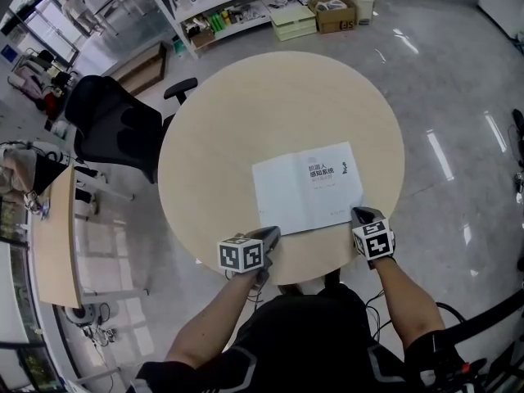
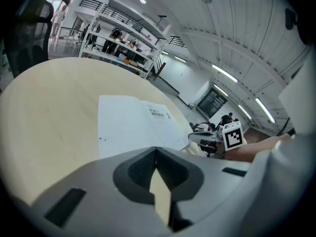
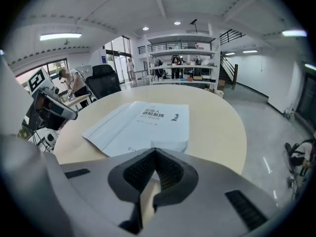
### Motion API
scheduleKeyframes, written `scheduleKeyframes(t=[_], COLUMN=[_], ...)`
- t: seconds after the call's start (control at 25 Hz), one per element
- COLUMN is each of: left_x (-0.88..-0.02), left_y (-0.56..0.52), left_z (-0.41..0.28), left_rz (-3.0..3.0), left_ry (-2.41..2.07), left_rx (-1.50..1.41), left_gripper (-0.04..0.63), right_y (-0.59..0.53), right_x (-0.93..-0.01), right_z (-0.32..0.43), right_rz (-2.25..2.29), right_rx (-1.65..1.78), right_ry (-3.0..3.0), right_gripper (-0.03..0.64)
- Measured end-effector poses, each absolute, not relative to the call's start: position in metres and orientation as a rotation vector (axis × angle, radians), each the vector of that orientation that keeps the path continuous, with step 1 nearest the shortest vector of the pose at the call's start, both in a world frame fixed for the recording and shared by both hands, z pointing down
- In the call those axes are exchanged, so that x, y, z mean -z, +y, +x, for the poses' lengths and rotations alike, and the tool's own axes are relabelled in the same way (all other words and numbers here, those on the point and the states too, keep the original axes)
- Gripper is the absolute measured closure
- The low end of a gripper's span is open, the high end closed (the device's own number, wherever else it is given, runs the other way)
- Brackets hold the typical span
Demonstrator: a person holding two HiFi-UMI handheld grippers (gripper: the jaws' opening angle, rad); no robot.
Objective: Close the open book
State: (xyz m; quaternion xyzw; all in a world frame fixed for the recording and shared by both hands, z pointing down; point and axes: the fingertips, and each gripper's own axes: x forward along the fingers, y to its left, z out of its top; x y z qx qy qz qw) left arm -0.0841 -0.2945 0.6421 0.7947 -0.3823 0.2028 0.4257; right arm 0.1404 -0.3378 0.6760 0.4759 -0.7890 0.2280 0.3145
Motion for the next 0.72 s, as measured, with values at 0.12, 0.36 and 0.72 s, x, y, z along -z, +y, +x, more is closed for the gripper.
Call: scheduleKeyframes(t=[0.12,0.36,0.72], left_x=[-0.638,-0.642,-0.643], left_y=[-0.296,-0.302,-0.302], left_z=[-0.078,-0.072,-0.073], left_rz=[1.994,1.996,1.995], left_ry=[-0.947,-0.935,-0.931], left_rx=[-0.502,-0.495,-0.479], left_gripper=[0.609,0.609,0.609], right_y=[-0.333,-0.330,-0.321], right_x=[-0.676,-0.683,-0.692], right_z=[0.144,0.156,0.178], right_rz=[1.263,1.305,1.386], right_rx=[-0.636,-0.700,-0.822], right_ry=[-2.086,-2.064,-2.010], right_gripper=[0.619,0.619,0.619])
